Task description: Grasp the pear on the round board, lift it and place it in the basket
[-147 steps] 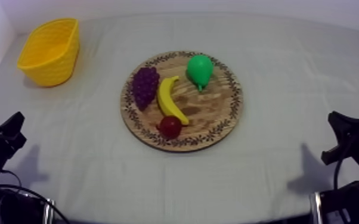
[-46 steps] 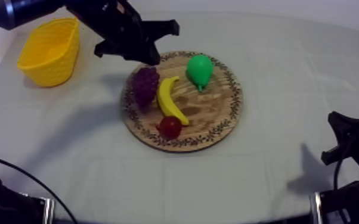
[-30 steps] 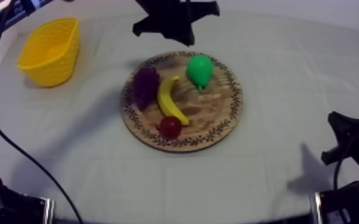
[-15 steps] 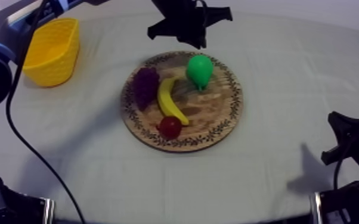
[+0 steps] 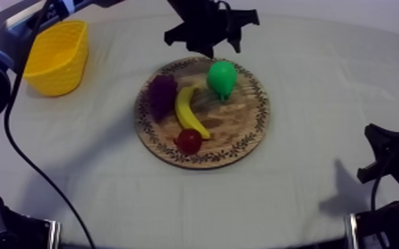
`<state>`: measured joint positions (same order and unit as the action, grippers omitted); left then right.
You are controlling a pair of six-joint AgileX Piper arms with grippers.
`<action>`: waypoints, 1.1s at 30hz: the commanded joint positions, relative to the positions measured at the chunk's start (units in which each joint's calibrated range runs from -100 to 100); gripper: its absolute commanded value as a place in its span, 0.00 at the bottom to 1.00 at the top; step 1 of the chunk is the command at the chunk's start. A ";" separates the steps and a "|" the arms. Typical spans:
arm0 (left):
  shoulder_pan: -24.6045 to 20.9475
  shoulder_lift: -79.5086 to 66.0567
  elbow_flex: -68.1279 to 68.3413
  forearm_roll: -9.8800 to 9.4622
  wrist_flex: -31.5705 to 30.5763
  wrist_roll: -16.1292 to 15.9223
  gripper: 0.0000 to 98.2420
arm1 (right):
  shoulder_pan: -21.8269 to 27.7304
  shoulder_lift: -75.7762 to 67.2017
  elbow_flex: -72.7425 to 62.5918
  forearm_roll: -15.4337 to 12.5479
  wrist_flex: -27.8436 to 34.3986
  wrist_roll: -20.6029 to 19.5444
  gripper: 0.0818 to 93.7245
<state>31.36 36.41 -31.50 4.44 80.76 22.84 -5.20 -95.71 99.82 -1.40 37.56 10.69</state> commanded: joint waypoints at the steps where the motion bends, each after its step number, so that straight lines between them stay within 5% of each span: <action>1: -0.02 0.01 0.21 0.11 -0.31 -0.22 0.69 | 0.00 -0.04 -0.05 0.01 0.02 0.03 0.00; 10: 0.03 1.48 0.35 -0.57 -0.24 1.34 0.88 | 0.00 -0.04 -0.05 0.01 0.02 0.03 0.00; 20: 0.16 6.24 -3.83 -2.33 3.03 4.73 0.88 | 0.00 -0.04 -0.05 0.01 0.02 0.04 0.00; 33: -2.18 19.93 -18.38 -0.21 6.02 2.82 0.90 | 0.00 -0.04 -0.05 0.01 0.02 0.03 0.00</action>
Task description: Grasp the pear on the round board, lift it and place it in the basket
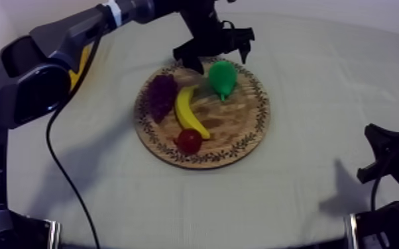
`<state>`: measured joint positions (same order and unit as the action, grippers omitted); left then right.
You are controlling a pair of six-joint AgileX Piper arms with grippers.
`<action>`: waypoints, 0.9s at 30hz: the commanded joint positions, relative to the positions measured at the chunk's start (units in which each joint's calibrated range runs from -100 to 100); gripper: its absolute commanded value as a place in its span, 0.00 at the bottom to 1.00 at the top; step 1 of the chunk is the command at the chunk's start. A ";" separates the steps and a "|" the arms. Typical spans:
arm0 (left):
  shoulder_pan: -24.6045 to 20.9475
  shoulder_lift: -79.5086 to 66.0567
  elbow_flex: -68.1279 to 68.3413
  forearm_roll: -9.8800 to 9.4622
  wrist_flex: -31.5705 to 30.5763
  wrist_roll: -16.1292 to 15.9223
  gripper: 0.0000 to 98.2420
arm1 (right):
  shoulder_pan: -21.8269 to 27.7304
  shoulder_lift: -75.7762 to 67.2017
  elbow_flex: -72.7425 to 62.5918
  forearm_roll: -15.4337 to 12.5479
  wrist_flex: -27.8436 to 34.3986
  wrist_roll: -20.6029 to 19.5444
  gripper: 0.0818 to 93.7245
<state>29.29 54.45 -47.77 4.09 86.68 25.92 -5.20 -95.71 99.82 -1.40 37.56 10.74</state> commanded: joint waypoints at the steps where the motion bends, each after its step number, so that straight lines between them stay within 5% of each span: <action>1: -0.29 3.02 -3.29 0.31 0.28 -0.50 0.90 | 0.00 -0.04 -0.05 0.01 0.02 -0.02 0.00; 15: -1.40 12.92 -12.32 2.29 1.52 -2.72 0.90 | 0.00 -0.04 -0.05 0.01 0.02 -0.02 0.00; 27: -0.90 13.09 -12.07 1.32 2.78 -2.09 0.56 | 0.00 -0.04 -0.05 0.01 0.02 -0.02 0.00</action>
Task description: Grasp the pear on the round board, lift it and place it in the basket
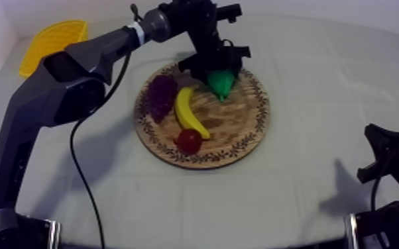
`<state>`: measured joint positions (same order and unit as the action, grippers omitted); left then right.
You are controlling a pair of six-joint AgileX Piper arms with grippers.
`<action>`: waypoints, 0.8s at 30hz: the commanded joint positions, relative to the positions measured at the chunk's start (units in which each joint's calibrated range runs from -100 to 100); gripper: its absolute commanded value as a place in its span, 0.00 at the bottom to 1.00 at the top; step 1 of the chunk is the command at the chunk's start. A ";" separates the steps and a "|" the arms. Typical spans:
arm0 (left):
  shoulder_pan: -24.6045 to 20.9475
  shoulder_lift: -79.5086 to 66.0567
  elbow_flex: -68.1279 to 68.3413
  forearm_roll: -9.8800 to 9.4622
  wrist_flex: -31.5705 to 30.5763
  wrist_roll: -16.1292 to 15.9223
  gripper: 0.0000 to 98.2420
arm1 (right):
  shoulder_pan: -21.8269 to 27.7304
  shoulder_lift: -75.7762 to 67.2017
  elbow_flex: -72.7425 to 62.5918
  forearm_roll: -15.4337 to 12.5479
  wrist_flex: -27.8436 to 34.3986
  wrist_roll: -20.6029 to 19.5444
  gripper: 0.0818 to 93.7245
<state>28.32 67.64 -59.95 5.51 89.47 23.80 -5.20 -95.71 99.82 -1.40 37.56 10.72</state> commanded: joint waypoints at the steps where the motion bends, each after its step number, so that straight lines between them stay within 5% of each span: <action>1: 0.16 -0.16 0.19 -0.21 0.00 0.03 0.54 | 0.00 -0.04 -0.05 0.01 0.02 0.01 0.00; 24: 3.67 -23.58 14.96 -1.66 0.17 -1.56 0.49 | 0.00 -0.04 -0.05 0.01 0.02 0.00 0.00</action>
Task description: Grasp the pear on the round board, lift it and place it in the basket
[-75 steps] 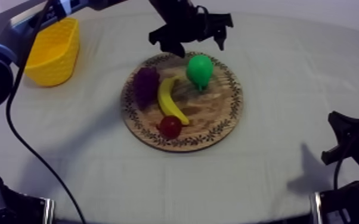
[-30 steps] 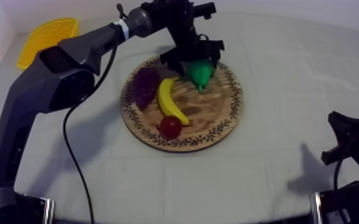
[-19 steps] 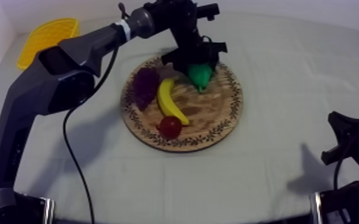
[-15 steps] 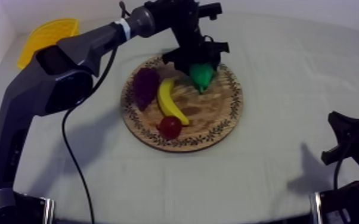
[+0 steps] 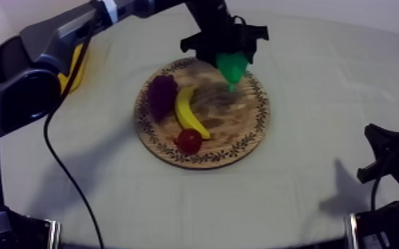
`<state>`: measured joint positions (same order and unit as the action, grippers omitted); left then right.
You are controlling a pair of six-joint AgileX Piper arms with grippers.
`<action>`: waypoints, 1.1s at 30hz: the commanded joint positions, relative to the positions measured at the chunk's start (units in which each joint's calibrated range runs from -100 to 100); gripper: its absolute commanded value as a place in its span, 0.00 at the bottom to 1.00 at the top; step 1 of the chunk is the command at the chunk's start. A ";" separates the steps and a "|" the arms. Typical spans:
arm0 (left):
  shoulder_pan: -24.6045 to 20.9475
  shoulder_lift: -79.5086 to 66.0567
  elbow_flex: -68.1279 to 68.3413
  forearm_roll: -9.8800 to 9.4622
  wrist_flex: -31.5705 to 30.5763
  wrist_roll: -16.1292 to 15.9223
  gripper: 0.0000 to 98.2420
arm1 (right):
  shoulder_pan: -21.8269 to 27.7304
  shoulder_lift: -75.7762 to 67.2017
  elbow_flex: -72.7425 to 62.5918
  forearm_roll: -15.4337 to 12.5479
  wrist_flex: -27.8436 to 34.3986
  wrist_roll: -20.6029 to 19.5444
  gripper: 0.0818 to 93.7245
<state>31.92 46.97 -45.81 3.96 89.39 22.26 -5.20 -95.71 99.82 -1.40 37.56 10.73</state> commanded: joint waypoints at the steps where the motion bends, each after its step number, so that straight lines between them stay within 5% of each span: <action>1: 0.19 -4.30 1.45 -0.31 0.69 0.01 0.49 | 0.00 -0.04 -0.05 0.01 0.02 -0.01 0.00; 17: -1.11 -21.67 13.11 -2.90 4.12 1.06 0.48 | 0.00 -0.04 -0.05 0.01 0.02 -0.01 0.00; 33: -16.19 -32.00 26.65 -4.84 3.06 -2.19 0.48 | 0.00 -0.04 -0.05 0.01 0.02 -0.01 0.00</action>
<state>18.41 15.22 -20.10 -0.78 92.47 20.34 -5.20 -95.71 99.82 -1.40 37.56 10.76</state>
